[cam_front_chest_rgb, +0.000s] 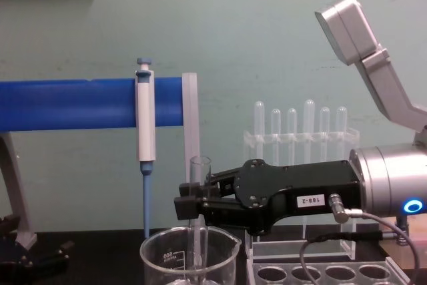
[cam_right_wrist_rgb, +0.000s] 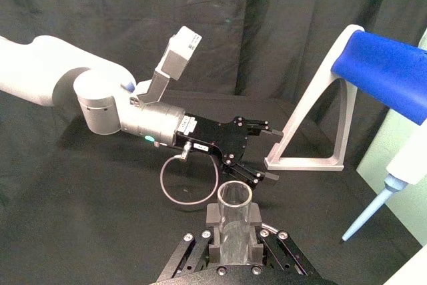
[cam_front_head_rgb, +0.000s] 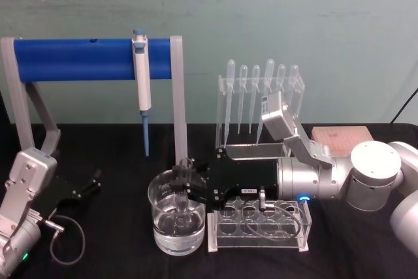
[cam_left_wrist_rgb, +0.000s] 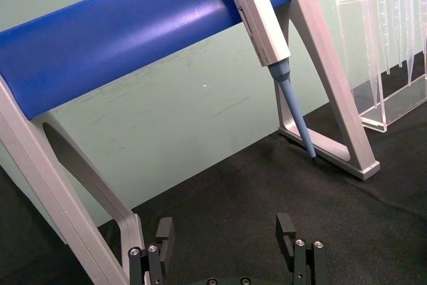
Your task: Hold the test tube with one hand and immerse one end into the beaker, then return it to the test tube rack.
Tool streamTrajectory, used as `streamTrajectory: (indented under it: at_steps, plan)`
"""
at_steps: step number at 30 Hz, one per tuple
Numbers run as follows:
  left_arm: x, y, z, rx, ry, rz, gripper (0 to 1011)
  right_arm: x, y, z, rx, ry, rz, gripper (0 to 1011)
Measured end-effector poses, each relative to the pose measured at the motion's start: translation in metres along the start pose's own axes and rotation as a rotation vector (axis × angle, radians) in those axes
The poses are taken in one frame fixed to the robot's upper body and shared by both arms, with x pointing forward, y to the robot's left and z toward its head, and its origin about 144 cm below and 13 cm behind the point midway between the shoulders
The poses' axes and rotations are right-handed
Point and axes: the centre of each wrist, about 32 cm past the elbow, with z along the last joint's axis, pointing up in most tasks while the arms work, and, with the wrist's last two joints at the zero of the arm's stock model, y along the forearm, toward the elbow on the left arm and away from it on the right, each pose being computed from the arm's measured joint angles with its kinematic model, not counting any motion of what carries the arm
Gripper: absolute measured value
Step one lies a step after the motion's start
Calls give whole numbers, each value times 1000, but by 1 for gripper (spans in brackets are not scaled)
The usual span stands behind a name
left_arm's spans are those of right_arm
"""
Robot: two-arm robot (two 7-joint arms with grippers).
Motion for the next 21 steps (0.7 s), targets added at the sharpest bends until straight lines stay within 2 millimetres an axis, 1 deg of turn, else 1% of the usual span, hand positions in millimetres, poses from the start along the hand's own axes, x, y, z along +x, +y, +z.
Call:
streamTrajectory:
  at_steps: [21]
  plan:
    - [0, 0, 0, 0, 0, 0, 1000, 0, 0, 1, 0, 0, 0, 226]
